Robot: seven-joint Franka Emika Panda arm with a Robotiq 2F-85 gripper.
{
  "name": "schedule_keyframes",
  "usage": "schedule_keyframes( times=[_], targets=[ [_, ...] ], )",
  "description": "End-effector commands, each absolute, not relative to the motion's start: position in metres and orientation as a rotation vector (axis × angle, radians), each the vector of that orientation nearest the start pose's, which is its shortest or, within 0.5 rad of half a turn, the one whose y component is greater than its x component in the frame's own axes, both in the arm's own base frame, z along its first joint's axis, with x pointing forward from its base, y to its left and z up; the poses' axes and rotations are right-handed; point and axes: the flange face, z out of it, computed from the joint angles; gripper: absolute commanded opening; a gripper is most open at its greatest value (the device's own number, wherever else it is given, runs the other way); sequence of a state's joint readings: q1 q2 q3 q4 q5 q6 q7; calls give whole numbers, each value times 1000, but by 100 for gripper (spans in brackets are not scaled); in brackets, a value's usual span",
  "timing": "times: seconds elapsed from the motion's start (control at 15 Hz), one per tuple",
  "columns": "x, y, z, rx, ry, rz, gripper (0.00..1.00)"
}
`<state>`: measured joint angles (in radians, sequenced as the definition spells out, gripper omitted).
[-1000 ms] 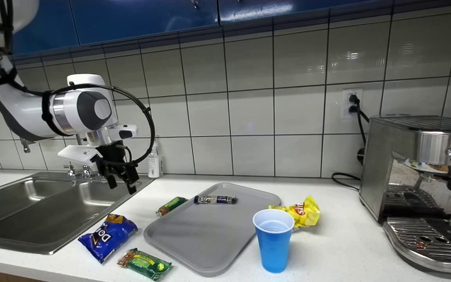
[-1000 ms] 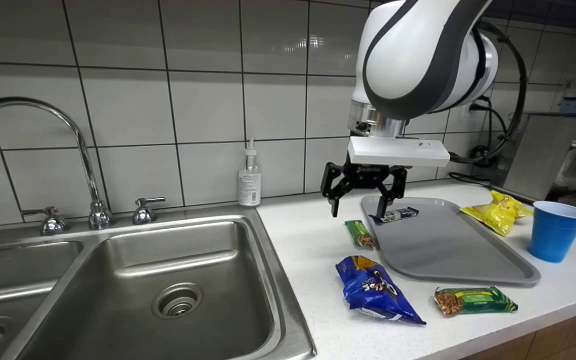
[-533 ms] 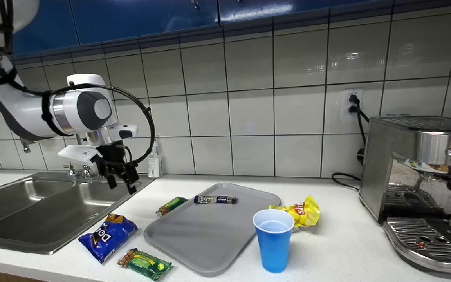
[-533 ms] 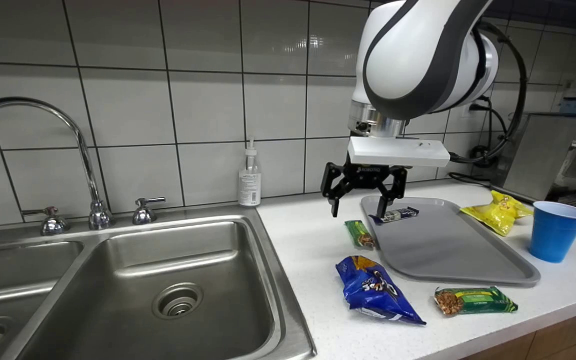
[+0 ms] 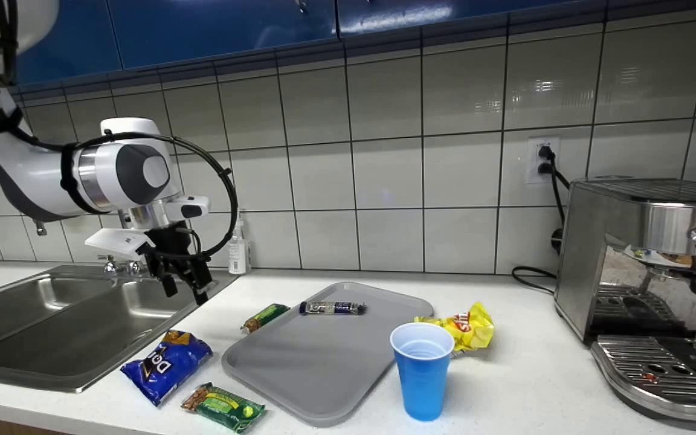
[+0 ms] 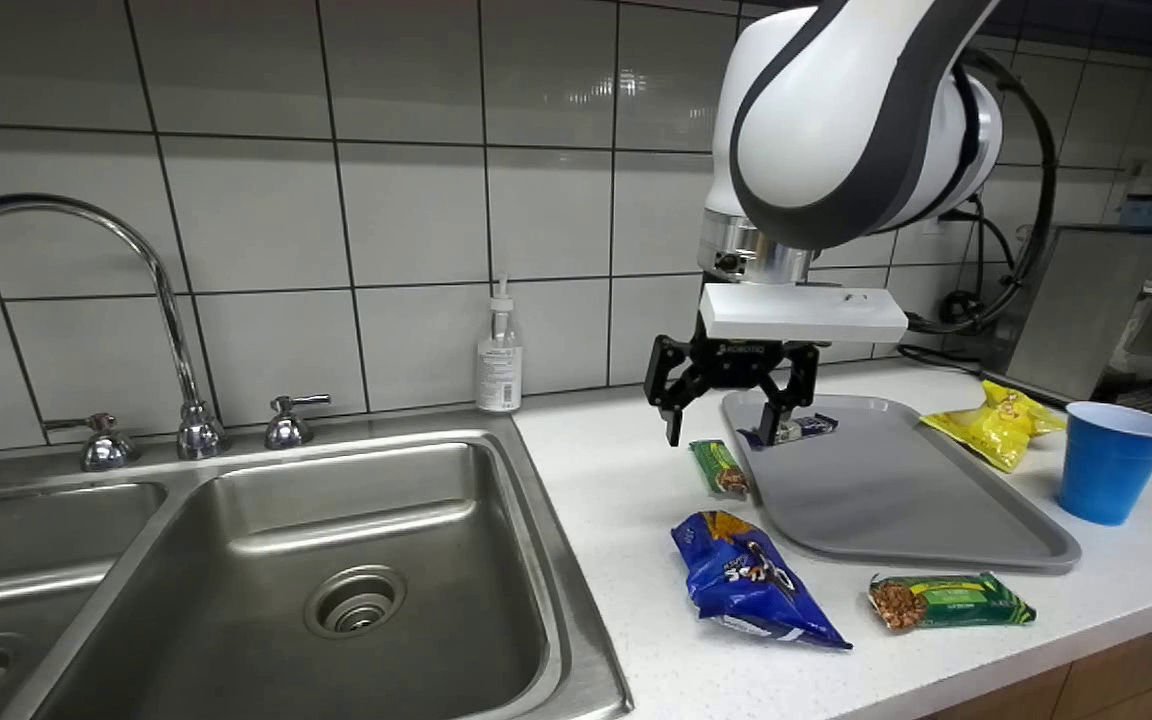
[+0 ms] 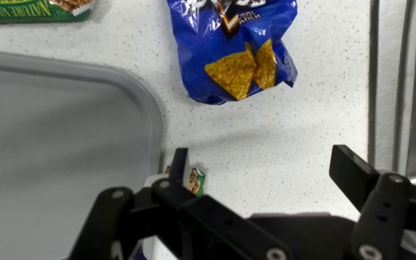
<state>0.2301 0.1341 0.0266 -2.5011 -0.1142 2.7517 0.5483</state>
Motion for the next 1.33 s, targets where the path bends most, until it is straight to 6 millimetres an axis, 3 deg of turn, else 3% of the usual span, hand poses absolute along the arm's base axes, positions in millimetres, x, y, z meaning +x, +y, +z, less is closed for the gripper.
schedule_keyframes(
  times=[0.0, 0.6, 1.27],
  targets=[
    [440, 130, 247, -3131, 251, -191, 100],
    [411, 146, 225, -3162, 175, -121, 100],
    [405, 143, 210, -3240, 179, -136, 100]
  ],
)
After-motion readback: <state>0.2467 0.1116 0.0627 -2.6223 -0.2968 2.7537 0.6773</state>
